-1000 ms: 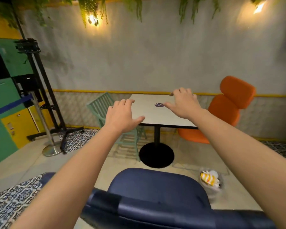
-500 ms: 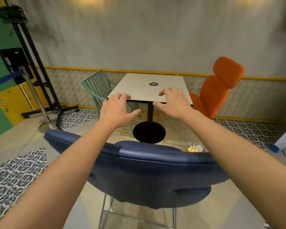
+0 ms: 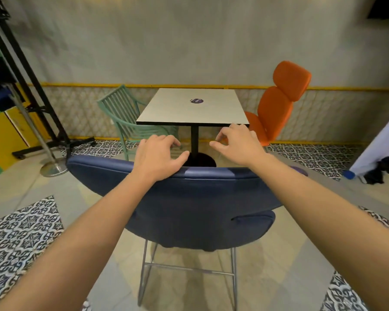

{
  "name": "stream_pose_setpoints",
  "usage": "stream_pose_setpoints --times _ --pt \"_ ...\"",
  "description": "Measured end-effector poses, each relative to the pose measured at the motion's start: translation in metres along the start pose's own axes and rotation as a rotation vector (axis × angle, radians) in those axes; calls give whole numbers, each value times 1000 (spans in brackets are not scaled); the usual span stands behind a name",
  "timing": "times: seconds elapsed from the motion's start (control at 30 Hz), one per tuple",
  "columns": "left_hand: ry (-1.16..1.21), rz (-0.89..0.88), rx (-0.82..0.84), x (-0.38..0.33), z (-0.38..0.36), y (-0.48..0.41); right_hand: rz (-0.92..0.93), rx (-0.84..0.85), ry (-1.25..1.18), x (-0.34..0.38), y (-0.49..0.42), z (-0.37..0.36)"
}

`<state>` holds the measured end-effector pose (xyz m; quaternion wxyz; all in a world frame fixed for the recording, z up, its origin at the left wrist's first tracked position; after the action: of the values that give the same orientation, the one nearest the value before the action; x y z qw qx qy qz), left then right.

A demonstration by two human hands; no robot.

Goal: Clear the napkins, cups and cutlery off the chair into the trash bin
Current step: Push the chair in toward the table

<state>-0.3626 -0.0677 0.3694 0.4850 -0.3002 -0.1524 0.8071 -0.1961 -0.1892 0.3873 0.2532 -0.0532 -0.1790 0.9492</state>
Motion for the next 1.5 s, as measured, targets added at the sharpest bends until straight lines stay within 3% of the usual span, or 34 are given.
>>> stream_pose_setpoints --times 0.27,0.4,0.63,1.07,1.5 --pt "-28 19 38 13 -5 25 38 100 71 18 46 -18" --pt "-117 31 63 21 -5 24 167 36 158 23 55 -20" --pt "-131 -156 -75 17 -6 21 232 -105 231 15 48 -25" --pt "-153 -253 -133 18 -26 -7 245 -154 268 -2 20 -32" --pt "-158 -242 -152 40 -59 -64 199 -164 249 -25 -39 -56"
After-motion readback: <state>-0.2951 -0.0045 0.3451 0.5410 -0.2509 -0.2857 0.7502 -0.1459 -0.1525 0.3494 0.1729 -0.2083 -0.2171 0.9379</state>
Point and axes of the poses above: each hand's wrist, its own y-axis away from the middle knuckle, its own z-axis out of the back of the hand, x = y × z, the point moved 3 cm from there along -y, towards the middle knuckle, and after that the axes turned 13 degrees about y, right-handed, at the moved point
